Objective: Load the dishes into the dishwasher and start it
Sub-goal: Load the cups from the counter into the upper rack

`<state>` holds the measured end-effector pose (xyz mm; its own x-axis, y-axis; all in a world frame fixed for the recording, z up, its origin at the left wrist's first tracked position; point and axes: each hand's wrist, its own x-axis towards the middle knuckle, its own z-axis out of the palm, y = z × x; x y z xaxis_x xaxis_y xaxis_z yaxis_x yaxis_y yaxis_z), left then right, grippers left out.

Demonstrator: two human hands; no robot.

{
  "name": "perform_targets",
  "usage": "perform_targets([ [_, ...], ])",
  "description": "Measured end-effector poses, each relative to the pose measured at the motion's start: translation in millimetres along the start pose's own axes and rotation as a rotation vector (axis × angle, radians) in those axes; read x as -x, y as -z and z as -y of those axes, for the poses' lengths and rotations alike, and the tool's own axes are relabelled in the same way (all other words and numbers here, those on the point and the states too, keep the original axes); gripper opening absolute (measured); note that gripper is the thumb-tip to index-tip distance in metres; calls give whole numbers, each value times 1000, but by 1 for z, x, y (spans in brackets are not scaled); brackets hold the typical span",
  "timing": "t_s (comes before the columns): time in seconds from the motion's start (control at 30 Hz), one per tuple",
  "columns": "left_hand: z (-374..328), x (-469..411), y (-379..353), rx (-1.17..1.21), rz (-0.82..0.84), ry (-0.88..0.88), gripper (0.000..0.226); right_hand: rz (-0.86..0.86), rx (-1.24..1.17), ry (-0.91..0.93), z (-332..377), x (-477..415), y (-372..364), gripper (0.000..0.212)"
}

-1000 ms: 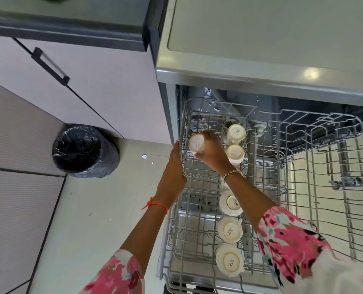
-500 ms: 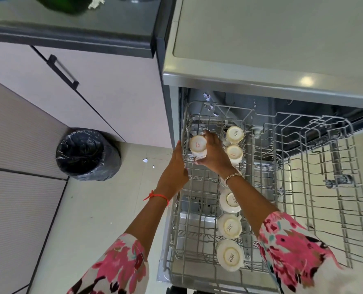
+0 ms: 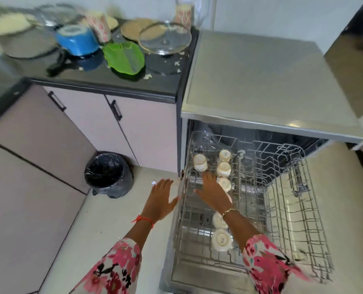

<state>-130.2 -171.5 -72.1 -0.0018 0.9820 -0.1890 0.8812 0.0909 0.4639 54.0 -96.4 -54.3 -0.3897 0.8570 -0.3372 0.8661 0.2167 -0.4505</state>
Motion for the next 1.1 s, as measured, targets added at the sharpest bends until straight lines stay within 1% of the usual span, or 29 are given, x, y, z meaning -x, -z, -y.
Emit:
perform_targets([
  [0.07,4,34,6,-11,-20,10,61,5,40,27,16,26,-5,57],
  [0.2,15,99,24,-34,-45,65,57,25,23,95,55,72,-16,56],
  [0.33,38,139,48,-15,-176,97,53,20,78,194,99,87,-26,55],
  [0.43,63,148,70,3,-254,159,49,10,102,261,136,81,-33,56],
  [0.47,73,146,80,14,-271,175,49,16,98,278,151,74,-35,60],
  [0.53,95,137,98,40,-271,203,52,15,76,330,175,53,-42,83],
  [0.57,110,128,109,51,-281,211,53,11,78,343,189,38,-44,84],
  [0.63,142,109,132,56,-301,225,52,-7,99,348,221,10,-41,58],
  [0.7,172,89,161,38,-305,233,50,-44,65,366,250,-22,-39,48],
  [0.8,223,56,207,30,-319,248,47,-96,35,356,297,-72,-30,47],
  [0.93,280,9,268,17,-324,189,49,-182,-16,386,355,-135,-9,46],
  [1.1,325,-52,337,-3,-378,155,48,-286,-60,417,412,-209,32,41],
])
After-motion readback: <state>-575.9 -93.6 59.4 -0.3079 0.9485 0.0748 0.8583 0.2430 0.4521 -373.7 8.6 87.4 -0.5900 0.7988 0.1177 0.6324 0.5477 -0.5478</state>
